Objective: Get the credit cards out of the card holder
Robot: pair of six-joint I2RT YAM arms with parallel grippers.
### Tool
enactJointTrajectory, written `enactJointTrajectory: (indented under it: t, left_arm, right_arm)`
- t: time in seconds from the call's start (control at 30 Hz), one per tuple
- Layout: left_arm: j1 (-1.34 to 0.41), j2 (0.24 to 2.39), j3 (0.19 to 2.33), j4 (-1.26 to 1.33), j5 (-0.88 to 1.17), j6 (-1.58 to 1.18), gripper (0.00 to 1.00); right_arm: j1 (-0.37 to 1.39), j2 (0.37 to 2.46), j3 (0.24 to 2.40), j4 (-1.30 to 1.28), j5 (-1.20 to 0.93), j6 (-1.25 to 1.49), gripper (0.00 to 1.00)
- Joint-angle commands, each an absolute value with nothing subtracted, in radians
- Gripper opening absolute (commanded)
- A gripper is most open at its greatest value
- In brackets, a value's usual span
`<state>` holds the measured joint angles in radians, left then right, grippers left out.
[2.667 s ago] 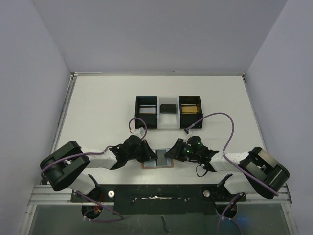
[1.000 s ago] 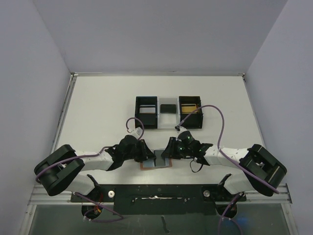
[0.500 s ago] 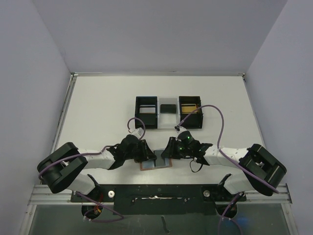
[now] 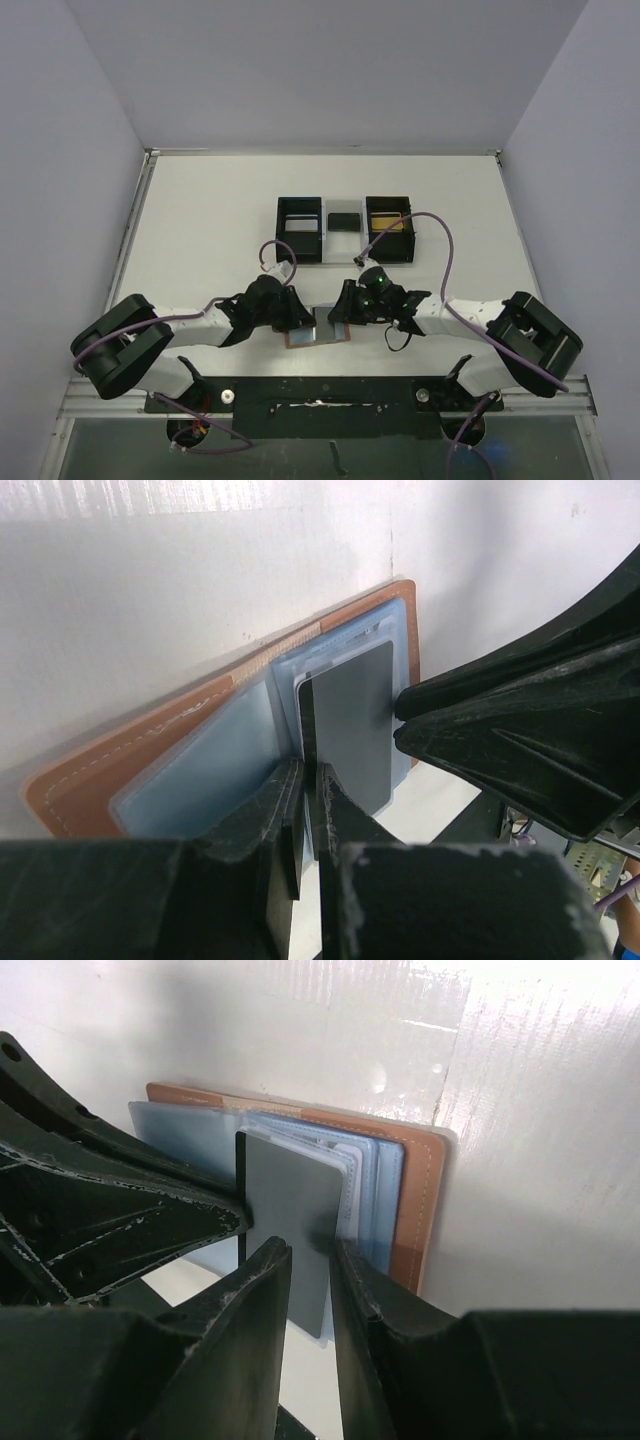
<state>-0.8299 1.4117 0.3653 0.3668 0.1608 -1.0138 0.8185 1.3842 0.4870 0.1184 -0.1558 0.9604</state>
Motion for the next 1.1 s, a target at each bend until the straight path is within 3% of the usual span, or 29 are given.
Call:
enactJointTrajectory:
  t: [0.0, 0.73, 1.07]
  left_arm:
    - [-0.817, 1.361, 0.366, 0.347, 0.160, -0.972, 0.04]
    - [-0.755, 1.356, 0.326, 0.432, 0.258, -1.006, 0.00]
    - [-0.753, 1.348, 0.324, 0.443, 0.260, -1.017, 0.00]
  right_arm:
    - [0.827, 1.411, 0.501, 0.030, -0.100, 0.931, 0.25]
    - [0.847, 1.314, 0.574, -0.024, -0.094, 0.882, 0.26]
    - [0.977, 1.485, 0.811, -0.352, 0.200, 0.869, 0.30]
